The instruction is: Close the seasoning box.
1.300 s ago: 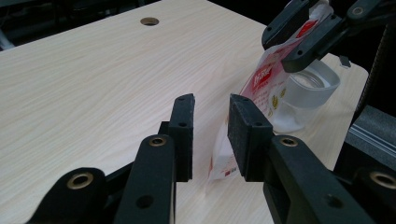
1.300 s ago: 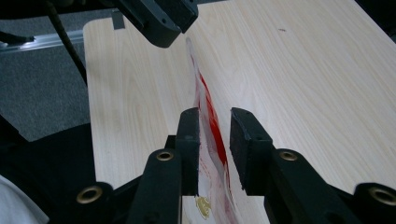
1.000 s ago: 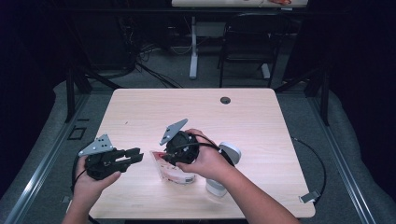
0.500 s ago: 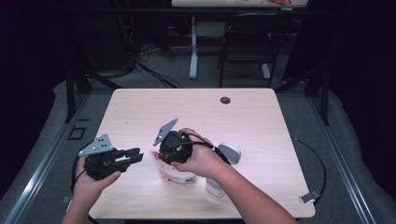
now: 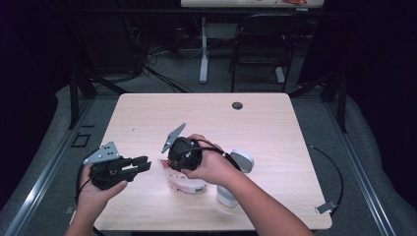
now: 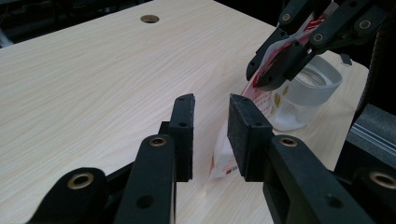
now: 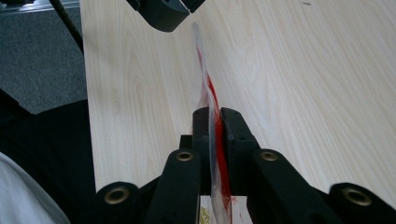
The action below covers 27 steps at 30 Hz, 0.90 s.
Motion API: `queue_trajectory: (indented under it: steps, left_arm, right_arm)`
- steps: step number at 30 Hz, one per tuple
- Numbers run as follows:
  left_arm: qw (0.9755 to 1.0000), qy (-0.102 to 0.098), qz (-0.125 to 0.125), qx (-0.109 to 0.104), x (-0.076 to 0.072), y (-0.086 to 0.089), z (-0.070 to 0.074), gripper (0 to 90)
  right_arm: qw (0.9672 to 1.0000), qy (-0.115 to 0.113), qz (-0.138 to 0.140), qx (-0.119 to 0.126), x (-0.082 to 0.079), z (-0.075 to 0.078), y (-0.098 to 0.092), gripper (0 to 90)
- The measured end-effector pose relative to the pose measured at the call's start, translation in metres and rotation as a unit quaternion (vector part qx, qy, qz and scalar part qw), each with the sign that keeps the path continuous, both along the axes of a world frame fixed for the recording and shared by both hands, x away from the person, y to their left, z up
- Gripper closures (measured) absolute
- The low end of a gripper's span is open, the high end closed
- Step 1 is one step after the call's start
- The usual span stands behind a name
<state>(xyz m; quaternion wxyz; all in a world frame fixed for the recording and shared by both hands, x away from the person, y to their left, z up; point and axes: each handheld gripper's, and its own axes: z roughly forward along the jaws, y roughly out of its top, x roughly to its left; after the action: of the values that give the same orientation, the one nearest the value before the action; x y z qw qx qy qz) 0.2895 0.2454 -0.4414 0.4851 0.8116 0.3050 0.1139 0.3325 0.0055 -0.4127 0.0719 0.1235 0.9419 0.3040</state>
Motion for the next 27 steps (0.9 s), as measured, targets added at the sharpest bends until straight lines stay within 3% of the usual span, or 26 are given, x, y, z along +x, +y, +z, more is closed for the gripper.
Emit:
queue_trajectory:
  steps: [14, 27]
  left_arm:
    - [1.0, 0.0, -0.002, 0.0, 0.0002, -0.0002, -0.0006, 71.8]
    - [1.0, 0.0, -0.001, 0.0, 0.0005, -0.0003, -0.0009, 71.5]
  right_arm:
    - [0.9995, -0.015, 0.017, -0.02, 0.0, 0.0021, 0.0022, 89.8]
    - [0.9995, -0.019, 0.016, -0.018, 0.0001, 0.0035, -0.0029, 90.0]
